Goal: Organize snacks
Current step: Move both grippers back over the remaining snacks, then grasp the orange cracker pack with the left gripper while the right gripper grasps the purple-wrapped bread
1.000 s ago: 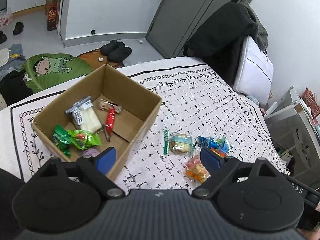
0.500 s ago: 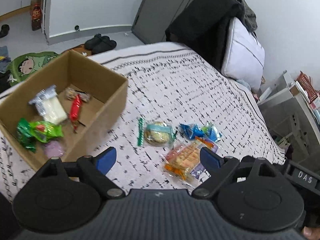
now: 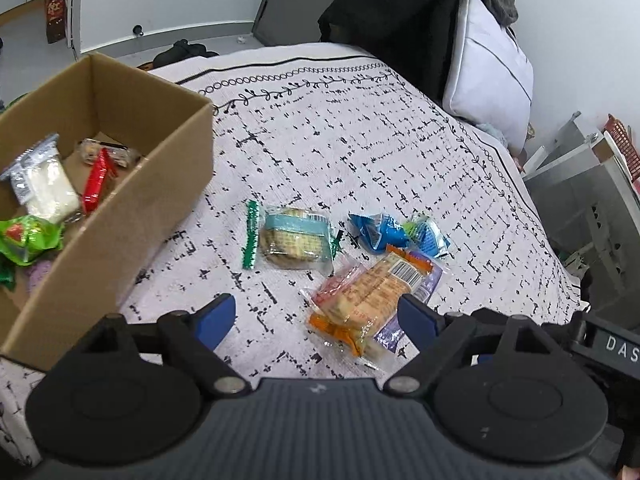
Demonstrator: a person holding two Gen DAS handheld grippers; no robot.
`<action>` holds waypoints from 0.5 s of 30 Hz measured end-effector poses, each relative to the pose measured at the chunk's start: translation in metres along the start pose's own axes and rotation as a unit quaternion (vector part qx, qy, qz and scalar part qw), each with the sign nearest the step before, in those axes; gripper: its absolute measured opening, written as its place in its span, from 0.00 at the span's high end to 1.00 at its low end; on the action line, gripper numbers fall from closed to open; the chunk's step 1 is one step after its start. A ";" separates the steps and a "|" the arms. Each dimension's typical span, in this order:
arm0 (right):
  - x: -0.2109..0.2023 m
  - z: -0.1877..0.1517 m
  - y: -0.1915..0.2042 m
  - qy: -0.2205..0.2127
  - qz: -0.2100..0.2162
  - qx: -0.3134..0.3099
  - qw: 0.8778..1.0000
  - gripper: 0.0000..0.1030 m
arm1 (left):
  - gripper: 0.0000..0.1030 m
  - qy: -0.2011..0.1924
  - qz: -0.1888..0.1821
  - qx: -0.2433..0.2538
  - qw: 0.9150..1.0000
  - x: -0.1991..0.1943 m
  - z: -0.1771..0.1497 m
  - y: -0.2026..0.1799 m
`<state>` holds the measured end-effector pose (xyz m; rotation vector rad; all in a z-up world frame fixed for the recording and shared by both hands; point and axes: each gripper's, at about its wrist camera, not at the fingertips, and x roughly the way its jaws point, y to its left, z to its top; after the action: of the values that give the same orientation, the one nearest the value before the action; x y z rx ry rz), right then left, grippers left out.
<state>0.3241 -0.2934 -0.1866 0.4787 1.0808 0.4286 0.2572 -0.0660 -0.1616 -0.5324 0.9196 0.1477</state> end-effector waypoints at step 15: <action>0.030 0.010 -0.018 0.010 -0.025 0.052 0.998 0.42 | 0.18 0.026 -0.010 0.015 0.999 0.055 0.003 -0.018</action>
<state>0.3478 -0.2933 -0.2150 0.5397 1.1371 0.3346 0.2983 -0.0854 -0.1966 -0.5185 0.9664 0.1026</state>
